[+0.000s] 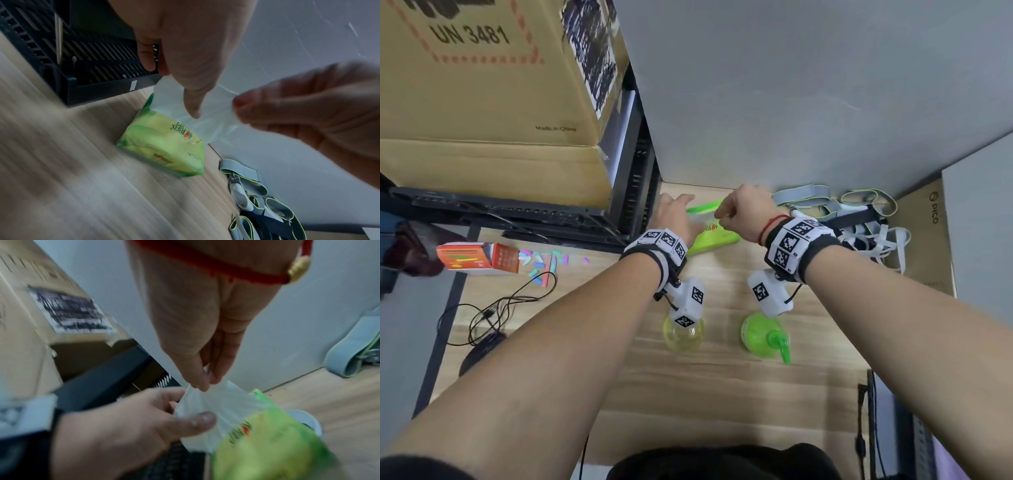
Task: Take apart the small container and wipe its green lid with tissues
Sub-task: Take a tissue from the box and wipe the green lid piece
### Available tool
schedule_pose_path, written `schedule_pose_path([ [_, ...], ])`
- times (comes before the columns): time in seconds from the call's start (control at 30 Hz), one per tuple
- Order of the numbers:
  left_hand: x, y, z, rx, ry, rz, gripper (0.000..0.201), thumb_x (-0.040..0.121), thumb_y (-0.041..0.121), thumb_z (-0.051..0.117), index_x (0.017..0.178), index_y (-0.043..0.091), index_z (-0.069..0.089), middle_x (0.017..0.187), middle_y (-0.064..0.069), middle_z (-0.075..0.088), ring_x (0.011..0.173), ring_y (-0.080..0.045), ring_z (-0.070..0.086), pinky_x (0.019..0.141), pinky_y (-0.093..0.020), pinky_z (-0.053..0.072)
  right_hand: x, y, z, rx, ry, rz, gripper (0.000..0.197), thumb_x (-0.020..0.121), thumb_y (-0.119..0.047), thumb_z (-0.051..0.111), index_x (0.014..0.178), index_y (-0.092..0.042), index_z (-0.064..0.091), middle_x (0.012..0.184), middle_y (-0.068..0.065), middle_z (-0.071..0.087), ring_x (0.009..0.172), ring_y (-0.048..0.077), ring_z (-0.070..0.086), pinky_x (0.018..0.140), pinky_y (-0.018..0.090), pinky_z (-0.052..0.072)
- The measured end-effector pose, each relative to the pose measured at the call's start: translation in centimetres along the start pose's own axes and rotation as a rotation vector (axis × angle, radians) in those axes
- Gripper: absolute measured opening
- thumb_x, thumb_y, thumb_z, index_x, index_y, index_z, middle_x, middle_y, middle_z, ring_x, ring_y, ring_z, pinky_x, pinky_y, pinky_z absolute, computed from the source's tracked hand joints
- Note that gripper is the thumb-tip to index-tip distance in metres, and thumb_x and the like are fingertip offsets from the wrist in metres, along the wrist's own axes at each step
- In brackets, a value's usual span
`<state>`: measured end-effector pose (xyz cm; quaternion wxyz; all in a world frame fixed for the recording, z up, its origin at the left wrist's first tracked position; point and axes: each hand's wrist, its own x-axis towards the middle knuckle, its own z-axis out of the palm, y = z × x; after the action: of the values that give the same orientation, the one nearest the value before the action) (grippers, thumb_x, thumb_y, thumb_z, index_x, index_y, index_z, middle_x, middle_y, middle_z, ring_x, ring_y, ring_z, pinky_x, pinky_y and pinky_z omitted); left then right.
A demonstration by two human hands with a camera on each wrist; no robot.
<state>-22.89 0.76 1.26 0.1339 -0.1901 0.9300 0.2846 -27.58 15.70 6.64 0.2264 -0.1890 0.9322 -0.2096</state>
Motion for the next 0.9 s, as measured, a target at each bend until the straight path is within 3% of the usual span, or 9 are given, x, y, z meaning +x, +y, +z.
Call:
schedule_pose_path([
  [0.13, 0.0, 0.7, -0.4, 0.105, 0.008, 0.038, 0.036, 0.085, 0.046, 0.063, 0.112, 0.023, 0.067, 0.118, -0.013, 0.052, 0.114, -0.032, 0.048, 0.092, -0.038, 0.042, -0.6, -1.7, -1.8, 0.262, 0.202, -0.079, 0.018, 0.071, -0.010, 0.068, 0.081, -0.018, 0.080, 0.066, -0.004, 0.069, 0.063, 0.007, 0.060, 0.066, 0.011, 0.047],
  [0.23, -0.3, 1.4, -0.7, 0.000, 0.017, 0.063, 0.032, 0.094, 0.037, 0.052, 0.093, 0.010, 0.068, 0.104, -0.019, 0.062, 0.099, -0.038, 0.058, 0.075, -0.038, 0.042, -0.8, -2.3, -2.9, 0.381, 0.311, -0.133, 0.019, 0.068, -0.011, 0.066, 0.079, -0.020, 0.078, 0.060, -0.010, 0.065, 0.055, 0.000, 0.057, 0.067, 0.013, 0.048],
  [0.3, -0.7, 1.9, -1.3, -0.070, 0.064, 0.048, 0.020, 0.094, 0.025, 0.051, 0.087, 0.014, 0.066, 0.096, -0.018, 0.067, 0.091, -0.039, 0.061, 0.067, -0.033, 0.040, -0.7, -2.0, -3.3, 0.395, 0.335, -0.114, 0.026, 0.066, -0.010, 0.065, 0.087, -0.022, 0.075, 0.061, -0.012, 0.062, 0.053, -0.001, 0.054, 0.067, 0.016, 0.046],
  [0.43, -1.3, 3.2, -3.0, -0.236, 0.117, 0.058, 0.033, 0.080, 0.002, 0.042, 0.102, 0.012, 0.065, 0.100, -0.016, 0.070, 0.093, -0.036, 0.062, 0.071, -0.034, 0.044, -1.6, 0.4, -2.5, 0.216, 0.194, -0.040, 0.050, 0.070, -0.015, 0.070, 0.118, -0.022, 0.061, 0.092, 0.000, 0.061, 0.069, 0.014, 0.057, 0.075, 0.025, 0.045],
  [0.5, -2.2, 3.7, -3.1, -0.430, -0.039, 0.054, 0.032, 0.079, 0.006, 0.044, 0.098, 0.015, 0.069, 0.099, -0.012, 0.072, 0.091, -0.031, 0.065, 0.076, -0.036, 0.051, -2.6, 1.5, -1.7, 0.131, 0.152, -0.046, 0.060, 0.070, -0.025, 0.075, 0.127, -0.022, 0.056, 0.108, 0.007, 0.055, 0.089, 0.022, 0.057, 0.085, 0.031, 0.047],
  [0.6, -4.3, 4.2, -2.5, -0.641, -0.278, 0.013, 0.022, 0.086, 0.023, 0.055, 0.095, 0.015, 0.073, 0.101, -0.013, 0.075, 0.097, -0.034, 0.070, 0.083, -0.046, 0.057, -4.1, 1.9, -0.9, 0.081, 0.089, -0.051, 0.052, 0.074, -0.033, 0.074, 0.121, -0.015, 0.059, 0.115, 0.011, 0.053, 0.101, 0.028, 0.055, 0.089, 0.037, 0.047],
  [0.73, -6.8, 4.6, -1.3, -0.574, -0.240, -0.022, 0.025, 0.083, 0.024, 0.052, 0.088, 0.012, 0.073, 0.093, -0.016, 0.074, 0.091, -0.038, 0.070, 0.080, -0.054, 0.058, -6.8, 1.3, -1.4, -0.020, -0.028, -0.012, 0.023, 0.085, -0.029, 0.066, 0.099, -0.011, 0.066, 0.090, 0.006, 0.063, 0.083, 0.025, 0.057, 0.061, 0.027, 0.036],
  [0.83, -9.2, 4.5, -0.6, -0.504, -0.186, -0.044, 0.031, 0.086, 0.009, 0.041, 0.096, 0.012, 0.071, 0.098, -0.014, 0.072, 0.090, -0.033, 0.067, 0.073, -0.040, 0.058, -9.0, 2.2, -1.5, -0.022, -0.038, 0.018, 0.018, 0.083, -0.029, 0.068, 0.086, -0.012, 0.070, 0.078, 0.005, 0.067, 0.079, 0.028, 0.065, 0.070, 0.033, 0.050],
  [0.9, -11.0, 4.1, 0.0, -0.477, -0.159, -0.078, 0.037, 0.087, 0.003, 0.038, 0.108, 0.010, 0.067, 0.105, -0.014, 0.070, 0.094, -0.033, 0.064, 0.072, -0.033, 0.049, -10.7, 3.4, -1.3, 0.009, -0.092, 0.034, 0.019, 0.078, -0.032, 0.074, 0.090, -0.017, 0.071, 0.077, -0.001, 0.069, 0.074, 0.020, 0.065, 0.080, 0.033, 0.053],
])
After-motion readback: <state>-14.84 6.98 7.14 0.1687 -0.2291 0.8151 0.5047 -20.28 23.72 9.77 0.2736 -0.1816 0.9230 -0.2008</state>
